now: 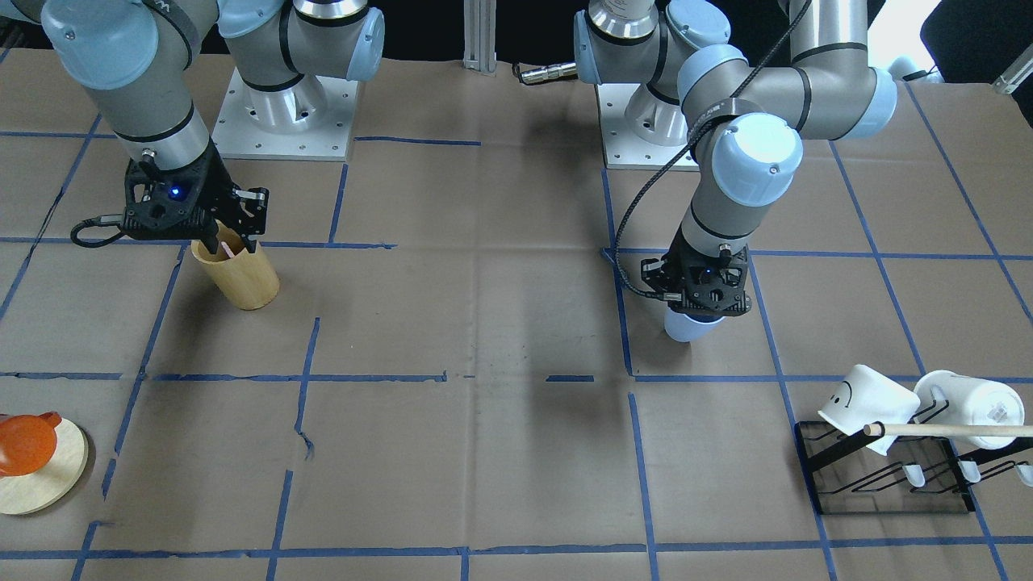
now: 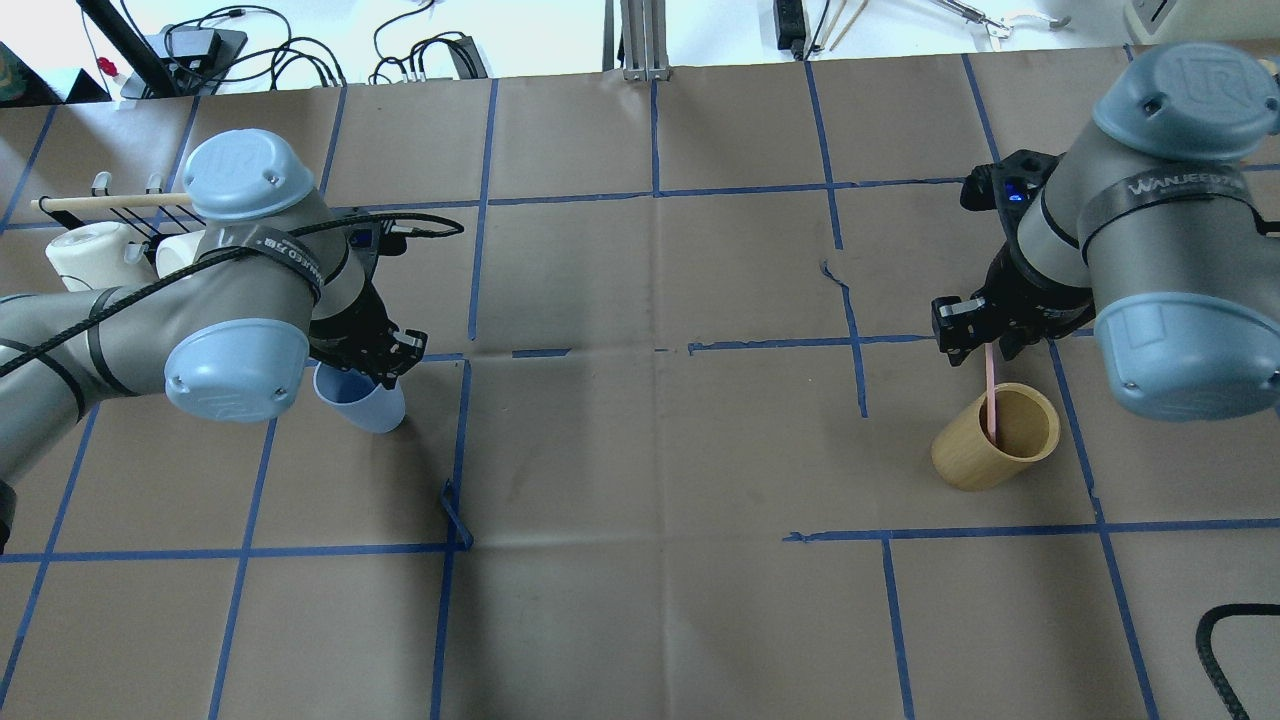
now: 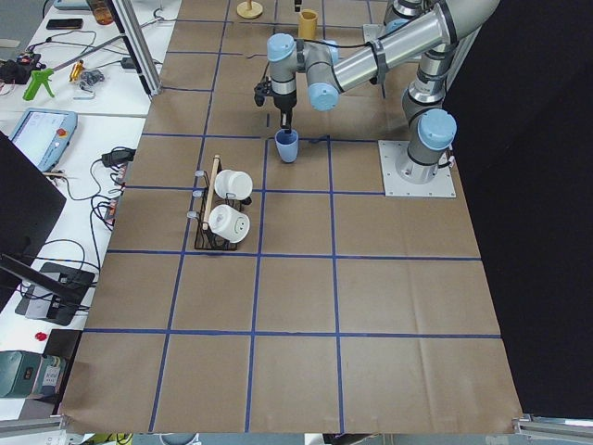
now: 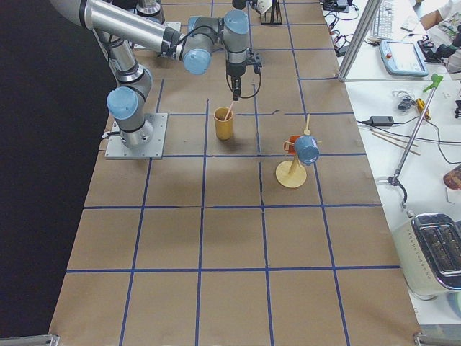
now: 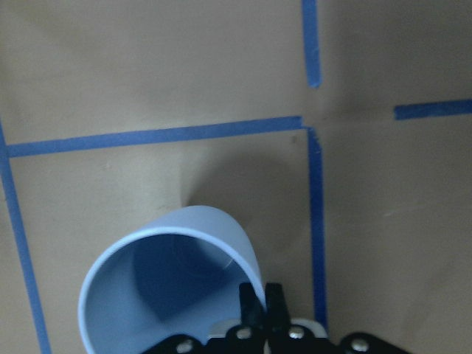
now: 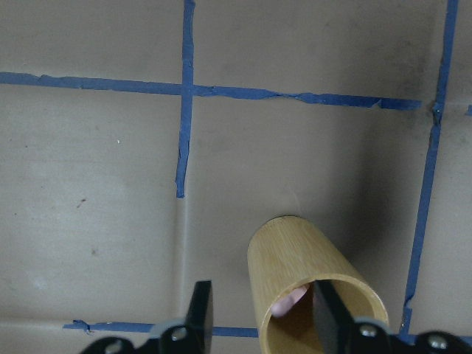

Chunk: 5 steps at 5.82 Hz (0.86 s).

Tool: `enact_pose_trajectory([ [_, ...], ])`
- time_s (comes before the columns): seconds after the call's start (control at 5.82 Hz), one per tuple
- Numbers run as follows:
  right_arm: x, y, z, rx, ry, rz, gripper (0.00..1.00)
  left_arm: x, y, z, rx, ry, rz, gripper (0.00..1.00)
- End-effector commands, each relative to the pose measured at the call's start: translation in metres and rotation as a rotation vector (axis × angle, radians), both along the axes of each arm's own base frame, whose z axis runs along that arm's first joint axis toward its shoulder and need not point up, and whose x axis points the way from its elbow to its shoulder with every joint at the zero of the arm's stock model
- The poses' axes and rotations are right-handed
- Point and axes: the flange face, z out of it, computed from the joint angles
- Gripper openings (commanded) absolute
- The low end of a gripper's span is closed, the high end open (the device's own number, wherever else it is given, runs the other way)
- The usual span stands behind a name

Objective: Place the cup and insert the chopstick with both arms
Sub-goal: 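Grasp the light blue cup with left gripper while right grasps pink stick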

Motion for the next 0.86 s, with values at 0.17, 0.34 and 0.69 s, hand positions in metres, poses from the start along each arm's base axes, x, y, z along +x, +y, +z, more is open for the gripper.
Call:
enact_pose_trajectory([
  [0.17,-0.002,-0.012,0.029,-0.059,0.021,-0.001,0.04,-0.153,-0.025,0.043,-0.114,0.055,0.24,0.0],
  [0.34,-0.002,-0.017,0.047,-0.069,0.024,-0.01,0.04,-0.206,-0.041,0.035,-0.126,0.063,0.294,0.0],
  [0.69,0.0,-0.03,0.119,-0.084,0.016,-0.008,0.04,-0.275,-0.046,-0.001,-0.141,0.079,0.354,0.0],
])
